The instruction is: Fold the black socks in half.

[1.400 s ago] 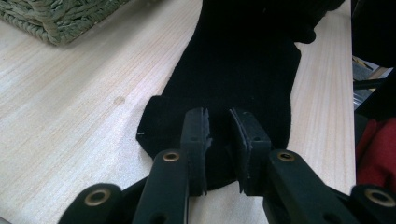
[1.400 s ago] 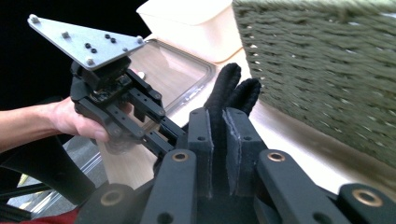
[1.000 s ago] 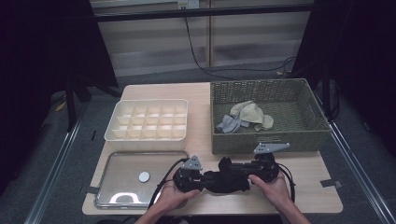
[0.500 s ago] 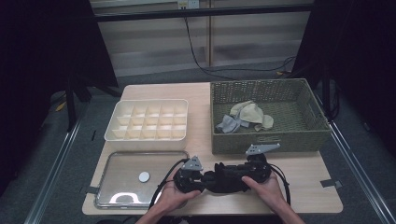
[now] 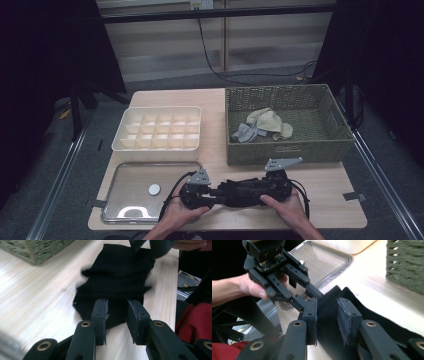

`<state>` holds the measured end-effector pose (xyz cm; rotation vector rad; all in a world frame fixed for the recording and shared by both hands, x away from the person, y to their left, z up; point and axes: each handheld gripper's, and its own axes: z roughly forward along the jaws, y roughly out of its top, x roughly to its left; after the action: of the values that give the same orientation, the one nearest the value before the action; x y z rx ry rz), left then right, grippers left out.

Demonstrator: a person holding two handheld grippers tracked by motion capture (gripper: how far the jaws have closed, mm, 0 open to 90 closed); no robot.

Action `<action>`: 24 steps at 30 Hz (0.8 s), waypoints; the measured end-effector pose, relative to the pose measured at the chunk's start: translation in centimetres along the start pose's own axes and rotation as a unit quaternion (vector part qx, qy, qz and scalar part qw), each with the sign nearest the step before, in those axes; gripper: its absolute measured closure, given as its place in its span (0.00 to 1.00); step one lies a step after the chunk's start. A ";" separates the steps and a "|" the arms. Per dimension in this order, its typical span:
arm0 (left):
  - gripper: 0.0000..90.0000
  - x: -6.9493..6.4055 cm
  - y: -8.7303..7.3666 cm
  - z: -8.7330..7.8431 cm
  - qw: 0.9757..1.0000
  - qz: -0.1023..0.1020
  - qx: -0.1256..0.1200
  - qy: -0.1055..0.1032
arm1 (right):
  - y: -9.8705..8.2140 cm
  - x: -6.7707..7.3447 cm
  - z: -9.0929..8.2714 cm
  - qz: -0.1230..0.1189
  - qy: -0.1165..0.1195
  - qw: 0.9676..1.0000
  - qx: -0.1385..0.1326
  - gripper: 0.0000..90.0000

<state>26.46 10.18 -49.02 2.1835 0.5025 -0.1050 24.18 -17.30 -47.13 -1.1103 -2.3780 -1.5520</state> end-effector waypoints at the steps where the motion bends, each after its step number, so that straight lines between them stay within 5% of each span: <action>1: 0.78 0.1 -0.1 -0.2 1.000 0.003 0.001 -0.002 | 0.0 0.1 0.1 -0.002 0.002 1.000 0.004 0.76; 19: 0.83 1.0 -0.5 0.3 1.000 -0.005 0.028 0.000 | -1.1 -0.5 3.9 -0.023 -0.022 0.996 0.080 0.73; 24: 0.84 1.1 -0.4 0.6 0.999 -0.005 0.032 0.004 | -1.1 -0.2 4.4 -0.029 -0.032 0.996 0.082 0.92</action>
<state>27.31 10.29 -49.98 2.2446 0.5203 -0.1195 24.94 -14.02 -50.15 -1.0818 -2.5478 -1.3256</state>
